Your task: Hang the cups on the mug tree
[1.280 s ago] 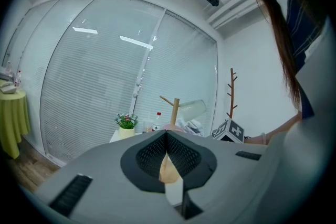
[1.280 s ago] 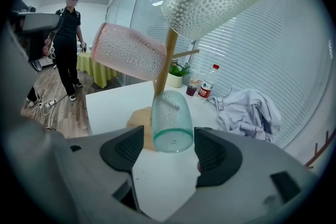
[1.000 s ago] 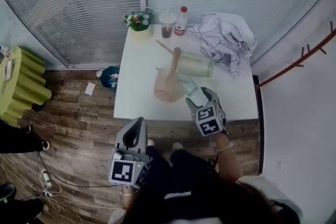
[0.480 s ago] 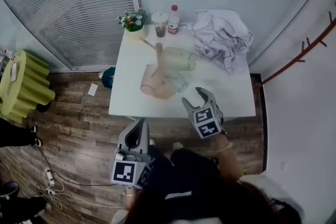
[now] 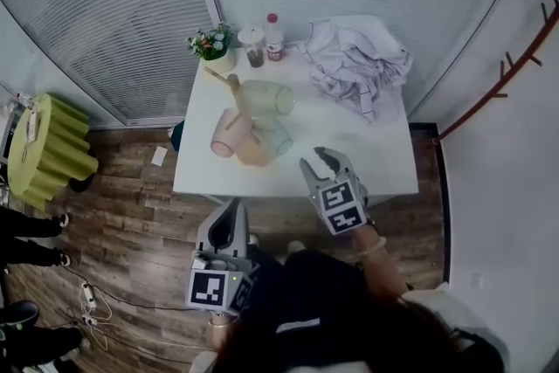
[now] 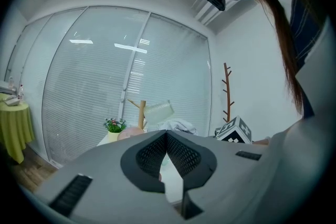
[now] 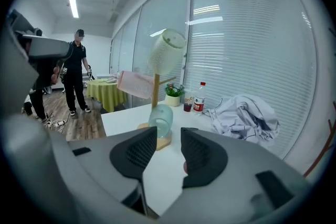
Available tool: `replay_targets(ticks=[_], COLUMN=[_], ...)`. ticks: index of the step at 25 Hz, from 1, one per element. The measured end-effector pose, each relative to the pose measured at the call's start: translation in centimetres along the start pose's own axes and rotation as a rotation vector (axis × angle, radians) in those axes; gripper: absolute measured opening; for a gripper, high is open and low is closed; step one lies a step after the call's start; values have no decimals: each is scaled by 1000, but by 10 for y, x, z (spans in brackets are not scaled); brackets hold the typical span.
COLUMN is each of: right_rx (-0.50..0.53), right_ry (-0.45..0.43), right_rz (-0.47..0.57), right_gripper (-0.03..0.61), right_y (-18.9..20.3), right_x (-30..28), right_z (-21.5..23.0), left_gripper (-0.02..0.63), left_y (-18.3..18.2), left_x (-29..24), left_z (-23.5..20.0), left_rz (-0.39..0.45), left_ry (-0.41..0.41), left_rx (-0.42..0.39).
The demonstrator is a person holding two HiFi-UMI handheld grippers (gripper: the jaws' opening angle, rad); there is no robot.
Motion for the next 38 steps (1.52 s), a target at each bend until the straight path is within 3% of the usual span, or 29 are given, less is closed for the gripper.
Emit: replay_targets(ticks=[7, 13, 23, 26, 30, 35, 38], right_rx=[-62, -27, -61, -71, -87, -85, -63], right_ry=[16, 82, 145, 154, 159, 170, 179], right_rz=[87, 136, 181, 183, 205, 252, 260], right_gripper=[80, 15, 3, 3, 2, 0, -2], right_y=[-11, -13, -22, -23, -28, -38, -44], right_x=[19, 36, 58, 66, 81, 99, 109], right_z=[11, 16, 12, 5, -5, -15, -21], left_gripper=[2, 2, 2, 2, 2, 2, 1], left_y=[-1, -7, -11, -9, -16, -11, -16], left_x=[-1, -14, -2, 10, 19, 42, 51], left_z=[18, 23, 37, 40, 44, 45, 48], left_rz=[-56, -38, -57, -101, -46, -100, -74], left_ry=[-11, 25, 93, 94, 108, 92, 89], left_rx=[-30, -41, -68, -67, -42, -67, -67])
Point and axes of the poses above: the fingertips, and each gripper's own axes: x backward along the fingers, z to its right, y out of its underside, the point moved 6 cm from there along x, backward along the fingers, and after that the axes turned 15 degrees about z, right-handed, at the moved point
